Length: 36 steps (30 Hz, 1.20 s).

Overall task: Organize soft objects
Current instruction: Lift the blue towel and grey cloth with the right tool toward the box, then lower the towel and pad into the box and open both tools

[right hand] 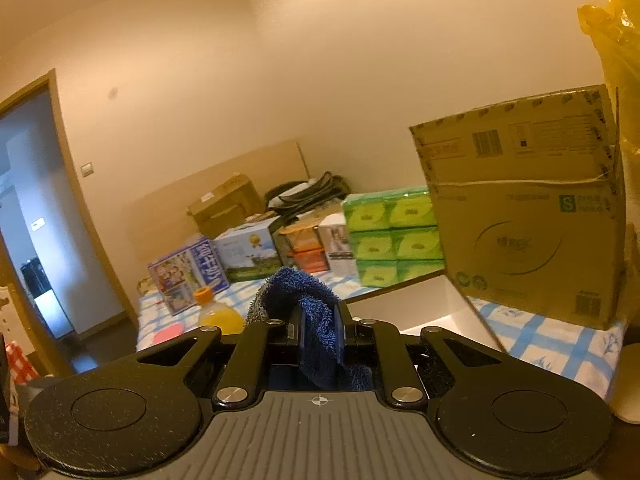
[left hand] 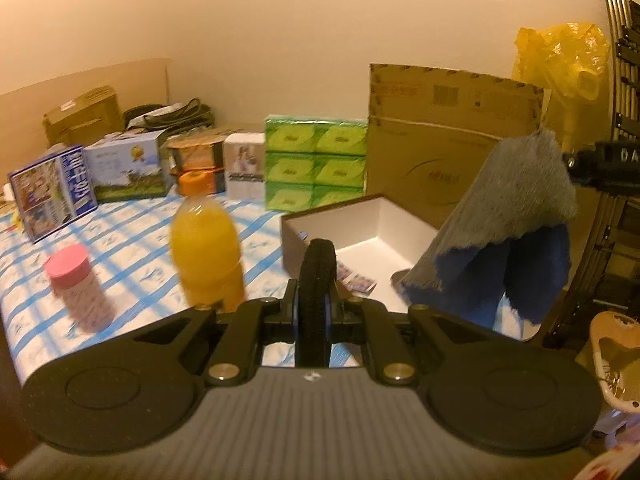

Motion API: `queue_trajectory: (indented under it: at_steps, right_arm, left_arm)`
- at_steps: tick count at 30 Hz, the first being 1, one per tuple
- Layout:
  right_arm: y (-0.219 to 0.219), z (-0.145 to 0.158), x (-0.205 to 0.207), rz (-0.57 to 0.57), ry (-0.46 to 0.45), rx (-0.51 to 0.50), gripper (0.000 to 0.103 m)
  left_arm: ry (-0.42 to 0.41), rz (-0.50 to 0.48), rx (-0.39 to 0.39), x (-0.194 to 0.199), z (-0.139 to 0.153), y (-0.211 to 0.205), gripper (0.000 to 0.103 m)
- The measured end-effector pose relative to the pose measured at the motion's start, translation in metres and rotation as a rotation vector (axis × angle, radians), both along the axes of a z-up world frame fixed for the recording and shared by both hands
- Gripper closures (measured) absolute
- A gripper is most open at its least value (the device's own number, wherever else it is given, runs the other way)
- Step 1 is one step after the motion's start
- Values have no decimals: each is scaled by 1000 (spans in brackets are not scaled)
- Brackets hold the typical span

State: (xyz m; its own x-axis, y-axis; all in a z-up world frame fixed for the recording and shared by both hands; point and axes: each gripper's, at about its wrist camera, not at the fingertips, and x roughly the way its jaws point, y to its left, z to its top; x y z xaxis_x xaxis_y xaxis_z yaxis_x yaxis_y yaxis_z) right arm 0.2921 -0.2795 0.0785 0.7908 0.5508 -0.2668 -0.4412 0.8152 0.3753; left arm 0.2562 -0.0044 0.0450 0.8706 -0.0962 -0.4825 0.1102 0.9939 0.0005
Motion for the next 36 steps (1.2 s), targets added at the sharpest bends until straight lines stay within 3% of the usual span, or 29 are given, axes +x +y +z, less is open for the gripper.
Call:
queue_trajectory:
  at_steps: [18, 36]
  right_arm:
    - [-16, -16, 107, -38, 67, -52, 89]
    - [-4, -51, 215, -54, 138, -47, 89]
  left_arm:
    - [24, -100, -3, 122, -3, -59, 92]
    - [153, -43, -63, 231, -43, -70, 92]
